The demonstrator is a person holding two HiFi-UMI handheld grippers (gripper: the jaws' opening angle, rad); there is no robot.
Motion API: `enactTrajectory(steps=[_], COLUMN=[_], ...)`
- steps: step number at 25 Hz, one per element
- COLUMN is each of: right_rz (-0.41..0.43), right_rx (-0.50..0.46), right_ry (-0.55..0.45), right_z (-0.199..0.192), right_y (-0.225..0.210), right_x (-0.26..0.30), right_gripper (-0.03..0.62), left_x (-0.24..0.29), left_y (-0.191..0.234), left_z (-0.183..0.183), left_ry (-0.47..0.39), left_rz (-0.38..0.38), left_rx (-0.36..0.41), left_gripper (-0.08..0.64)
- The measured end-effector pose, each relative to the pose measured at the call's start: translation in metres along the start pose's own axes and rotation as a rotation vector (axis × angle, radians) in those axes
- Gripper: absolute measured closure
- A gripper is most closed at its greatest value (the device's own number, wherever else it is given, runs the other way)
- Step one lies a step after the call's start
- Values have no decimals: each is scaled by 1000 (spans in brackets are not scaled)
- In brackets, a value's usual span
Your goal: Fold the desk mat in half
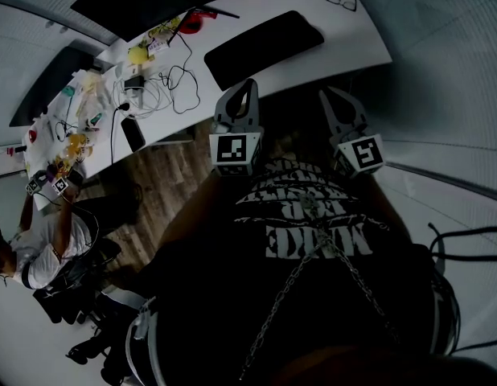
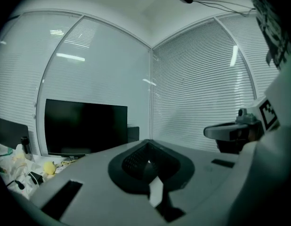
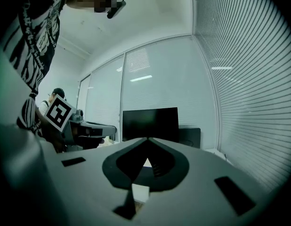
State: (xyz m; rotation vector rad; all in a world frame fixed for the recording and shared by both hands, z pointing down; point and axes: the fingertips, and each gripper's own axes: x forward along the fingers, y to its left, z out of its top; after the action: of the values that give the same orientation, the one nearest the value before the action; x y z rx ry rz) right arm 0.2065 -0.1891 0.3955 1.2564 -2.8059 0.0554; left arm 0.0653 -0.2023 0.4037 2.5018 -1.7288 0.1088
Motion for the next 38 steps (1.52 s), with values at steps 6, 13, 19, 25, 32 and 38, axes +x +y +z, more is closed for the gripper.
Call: enactTrajectory(steps=[6, 13, 19, 25, 32, 38], right_rz=[22, 28, 12, 14, -23, -53], right_rx=[34, 65, 57, 35, -4, -26], right_ry=[-4, 36, 58, 83, 99, 130], right_z=[-4, -22, -21, -10, 1, 7], right_y=[-5, -6, -14, -22, -35, -36], right_x=[5, 23, 56, 106, 162, 203], right_gripper=[592, 592, 592, 592, 592, 592], left_x=[2, 11, 37, 76, 123, 150], left_y=[4, 18, 44, 77, 119, 157], left_z=[-4, -18, -19, -13, 5, 10], left_ry=[45, 76, 74, 117, 42, 30], left_rz=[35, 37, 18, -13, -69, -102], left_rx=[6, -7, -36, -54, -69, -108], left_gripper=[560, 559, 559, 559, 560, 560])
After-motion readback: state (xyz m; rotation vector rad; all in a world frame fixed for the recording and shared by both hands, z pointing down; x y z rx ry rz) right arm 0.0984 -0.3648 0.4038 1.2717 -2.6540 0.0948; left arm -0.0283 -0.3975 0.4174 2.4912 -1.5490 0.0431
